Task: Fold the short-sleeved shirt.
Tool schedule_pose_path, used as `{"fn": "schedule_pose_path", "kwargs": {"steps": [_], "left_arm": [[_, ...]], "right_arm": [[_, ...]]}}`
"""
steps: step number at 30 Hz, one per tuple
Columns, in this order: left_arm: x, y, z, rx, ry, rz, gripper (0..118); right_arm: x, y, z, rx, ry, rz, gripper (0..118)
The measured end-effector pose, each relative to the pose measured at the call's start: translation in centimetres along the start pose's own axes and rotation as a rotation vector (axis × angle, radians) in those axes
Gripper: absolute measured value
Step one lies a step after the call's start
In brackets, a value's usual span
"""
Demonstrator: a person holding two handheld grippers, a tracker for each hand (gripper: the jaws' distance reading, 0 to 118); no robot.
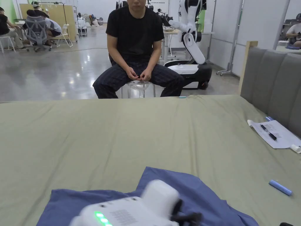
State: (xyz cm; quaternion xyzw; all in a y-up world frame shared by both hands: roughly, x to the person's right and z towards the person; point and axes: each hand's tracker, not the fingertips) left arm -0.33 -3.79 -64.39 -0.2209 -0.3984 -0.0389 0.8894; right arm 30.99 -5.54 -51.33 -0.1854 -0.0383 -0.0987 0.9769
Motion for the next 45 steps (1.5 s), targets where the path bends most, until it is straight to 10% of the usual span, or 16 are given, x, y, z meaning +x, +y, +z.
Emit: {"fn": "schedule_pose_path", "kwargs": {"steps": [8,13,36,40,45], "left_arm": [[-5.6,-1.1,16.3,0.223,0.54,0.102,37],[-4.5,-3.3,20.6,0.257,0.72,0.033,14],[-9.0,-5.1,16.9,0.162,0.579,0.143,3],[-14.5,-4.2,11.6,-0.001,0.509,0.254,45],[-22.2,-4.6,4.4,-0.181,0.522,0.372,59]], "right_arm": [[-3.9,0.7,-2.4,0.015,0.105,0.058,0],[-6.3,0.9,-3.7,0.013,0.16,0.101,0],[-9.2,1.2,-4.6,0.013,0.131,0.23,0],[-9.0,0.7,-5.8,-0.037,0.133,0.223,0],[-9.2,0.1,-6.3,-0.089,0.138,0.223,0]]}}
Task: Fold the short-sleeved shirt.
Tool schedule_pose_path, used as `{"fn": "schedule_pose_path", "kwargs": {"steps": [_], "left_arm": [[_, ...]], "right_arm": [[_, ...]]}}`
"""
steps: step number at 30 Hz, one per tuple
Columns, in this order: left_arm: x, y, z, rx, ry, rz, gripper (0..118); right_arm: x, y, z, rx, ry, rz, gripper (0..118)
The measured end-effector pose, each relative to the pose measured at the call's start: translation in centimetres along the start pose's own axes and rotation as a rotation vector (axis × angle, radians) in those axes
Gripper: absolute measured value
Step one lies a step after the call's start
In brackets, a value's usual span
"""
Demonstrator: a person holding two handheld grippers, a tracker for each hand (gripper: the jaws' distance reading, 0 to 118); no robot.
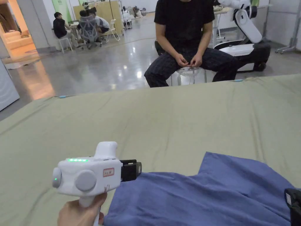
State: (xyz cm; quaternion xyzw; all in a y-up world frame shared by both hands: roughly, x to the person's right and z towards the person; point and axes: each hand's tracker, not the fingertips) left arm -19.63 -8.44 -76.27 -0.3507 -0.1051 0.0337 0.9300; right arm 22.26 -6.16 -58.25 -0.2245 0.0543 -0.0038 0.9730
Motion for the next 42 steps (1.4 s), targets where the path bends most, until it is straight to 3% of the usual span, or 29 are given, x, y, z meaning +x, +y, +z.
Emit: {"fn": "schedule_pose_path", "kwargs": {"steps": [6,8,10,13,16,19,20,22,25,29,34,35,37,39,40,42], "left_arm": [[-3.2,1.1,-7.7,-0.203,0.109,0.092,59],[-3.8,0.7,-9.4,-0.248,0.078,0.131,57],[-3.4,0.0,-9.7,-0.258,0.084,0.146,49],[-2.0,0.1,-9.8,-0.237,0.11,0.051,15],[-0.9,0.2,-10.7,-0.261,0.112,0.043,7],[-0.8,0.3,-11.1,-0.278,0.129,0.02,7],[-0.8,0.2,-11.2,-0.28,0.132,0.008,7],[-0.1,0.0,-10.4,-0.276,0.135,0.002,7],[0.2,-0.2,-10.2,-0.266,0.144,-0.009,7],[0.6,-0.4,-9.4,-0.261,0.14,-0.008,7],[0.5,-0.3,-9.2,-0.263,0.133,0.0,7],[0.5,-0.4,-9.1,-0.263,0.133,0.001,7],[0.7,-0.6,-8.9,-0.258,0.135,-0.002,7],[0.6,-0.6,-8.9,-0.256,0.135,-0.001,7],[0.6,-0.6,-8.8,-0.253,0.134,-0.001,7],[0.2,-0.5,-8.6,-0.246,0.123,0.0,7]], "right_arm": [[1.0,-0.9,0.2,-0.036,-0.016,-0.019,0],[1.6,-1.2,0.2,-0.046,-0.031,-0.028,0],[2.3,-1.3,0.2,-0.058,-0.039,-0.045,0],[3.0,-1.5,0.3,-0.062,-0.05,-0.061,0],[3.9,-1.6,0.7,-0.077,-0.07,-0.086,0],[5.0,-1.8,1.4,-0.137,-0.113,-0.147,3],[5.4,-1.9,1.7,-0.159,-0.149,-0.161,6],[7.0,-2.8,2.1,-0.171,-0.198,-0.2,35],[8.1,-3.6,2.7,-0.194,-0.218,-0.305,68],[9.4,-5.4,1.9,-0.263,-0.207,-0.437,77],[9.4,-7.3,-0.1,-0.326,-0.142,-0.48,72],[9.2,-7.4,-0.6,-0.334,-0.125,-0.476,65],[9.1,-7.8,-1.7,-0.347,-0.131,-0.461,39],[8.9,-8.1,-2.3,-0.362,-0.136,-0.447,30],[8.8,-8.1,-2.2,-0.353,-0.133,-0.424,17],[8.1,-7.8,-1.5,-0.316,-0.097,-0.423,13]]}}
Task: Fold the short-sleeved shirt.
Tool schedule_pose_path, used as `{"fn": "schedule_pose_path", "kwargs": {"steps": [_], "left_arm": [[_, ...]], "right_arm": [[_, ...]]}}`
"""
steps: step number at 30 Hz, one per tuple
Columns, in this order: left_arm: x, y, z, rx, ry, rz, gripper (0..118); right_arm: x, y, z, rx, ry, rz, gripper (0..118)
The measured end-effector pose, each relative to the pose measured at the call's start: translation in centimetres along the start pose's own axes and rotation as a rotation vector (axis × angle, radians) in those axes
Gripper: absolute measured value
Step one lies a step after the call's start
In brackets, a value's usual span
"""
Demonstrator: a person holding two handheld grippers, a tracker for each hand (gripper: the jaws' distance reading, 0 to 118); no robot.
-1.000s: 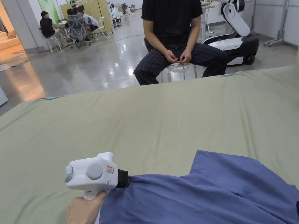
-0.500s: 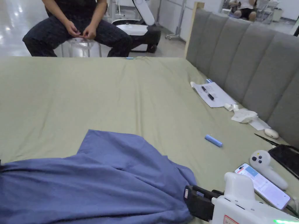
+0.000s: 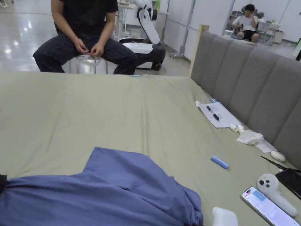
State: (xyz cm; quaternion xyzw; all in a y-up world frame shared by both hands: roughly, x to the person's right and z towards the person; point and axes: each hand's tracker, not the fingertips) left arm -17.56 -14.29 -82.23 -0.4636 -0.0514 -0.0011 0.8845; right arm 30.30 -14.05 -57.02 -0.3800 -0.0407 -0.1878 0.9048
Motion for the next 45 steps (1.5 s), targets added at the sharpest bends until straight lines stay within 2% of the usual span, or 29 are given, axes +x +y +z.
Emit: {"fn": "schedule_pose_path", "kwargs": {"steps": [2,5,9,11,13,18,22,30,34,38,45], "left_arm": [[-0.9,-0.1,1.5,0.077,-0.06,-0.039,6],[-2.5,-0.5,6.2,0.211,-0.128,0.007,6],[-4.5,-0.3,14.1,0.335,-0.228,0.038,6],[-5.3,-0.1,18.7,0.446,-0.182,0.026,6],[-6.5,0.6,22.6,0.551,-0.198,0.052,6],[-8.6,2.9,30.3,0.736,-0.15,0.065,6],[-8.9,5.7,33.5,0.827,-0.075,0.033,6],[-9.9,12.3,34.6,0.905,-0.015,0.087,6],[-10.2,15.6,34.0,0.907,0.033,0.083,6],[-10.1,18.8,32.8,0.914,0.06,0.084,6],[-9.7,21.7,29.6,0.873,0.062,0.075,6]], "right_arm": [[-0.1,0.2,0.7,0.025,-0.003,0.013,12],[-0.2,1.2,2.3,0.103,0.055,0.038,12],[-2.2,4.5,4.0,0.216,0.119,0.104,12],[-4.4,6.8,4.9,0.254,0.14,0.149,12],[-6.2,9.6,5.7,0.289,0.167,0.197,12],[-8.5,17.3,6.5,0.382,0.22,0.214,12],[-12.6,22.6,7.9,0.459,0.236,0.257,11],[-20.1,33.0,10.1,0.585,0.24,0.341,11],[-22.8,38.0,9.6,0.616,0.19,0.361,11],[-24.9,41.2,8.2,0.63,0.138,0.377,11],[-25.5,43.6,4.5,0.609,0.081,0.364,11]]}}
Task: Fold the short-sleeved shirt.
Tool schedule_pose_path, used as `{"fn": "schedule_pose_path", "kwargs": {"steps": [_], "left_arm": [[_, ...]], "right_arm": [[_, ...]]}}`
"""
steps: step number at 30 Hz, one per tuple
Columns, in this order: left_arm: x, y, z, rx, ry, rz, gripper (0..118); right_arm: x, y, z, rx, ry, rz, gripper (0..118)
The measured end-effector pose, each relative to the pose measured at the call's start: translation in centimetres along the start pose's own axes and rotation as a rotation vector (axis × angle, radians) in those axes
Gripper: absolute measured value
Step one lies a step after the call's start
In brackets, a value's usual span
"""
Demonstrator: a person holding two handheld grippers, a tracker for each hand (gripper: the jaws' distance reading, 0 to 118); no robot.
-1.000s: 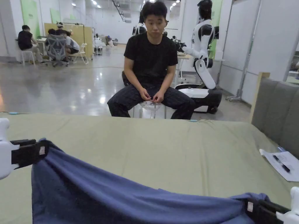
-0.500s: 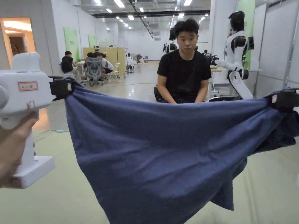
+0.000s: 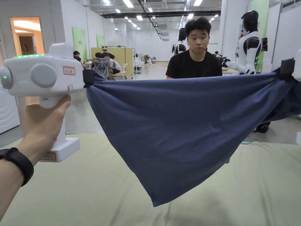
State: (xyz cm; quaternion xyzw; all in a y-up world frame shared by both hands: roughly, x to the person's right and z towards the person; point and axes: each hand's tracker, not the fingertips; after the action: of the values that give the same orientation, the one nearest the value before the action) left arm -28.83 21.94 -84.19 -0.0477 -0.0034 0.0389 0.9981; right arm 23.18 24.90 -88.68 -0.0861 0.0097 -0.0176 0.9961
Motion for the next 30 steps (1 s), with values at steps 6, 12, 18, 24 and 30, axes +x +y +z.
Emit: {"fn": "schedule_pose_path", "kwargs": {"steps": [6,12,18,24,30], "left_arm": [[0.1,-7.2,-3.0,-0.114,0.011,0.001,6],[-1.0,-15.9,0.5,-0.197,-0.038,0.086,6],[-1.2,-23.9,9.9,-0.27,-0.073,0.088,6],[-0.8,-29.8,18.9,-0.403,-0.112,0.12,6],[-0.5,-33.3,23.4,-0.556,-0.089,0.111,6]], "right_arm": [[0.5,-7.3,-4.3,-0.146,-0.001,0.017,11],[2.7,-16.7,-2.4,-0.221,0.039,-0.006,11],[5.7,-26.7,6.9,-0.34,0.066,-0.061,11],[7.2,-35.4,17.5,-0.439,0.04,-0.131,11],[6.6,-39.9,22.8,-0.58,0.007,-0.112,11]]}}
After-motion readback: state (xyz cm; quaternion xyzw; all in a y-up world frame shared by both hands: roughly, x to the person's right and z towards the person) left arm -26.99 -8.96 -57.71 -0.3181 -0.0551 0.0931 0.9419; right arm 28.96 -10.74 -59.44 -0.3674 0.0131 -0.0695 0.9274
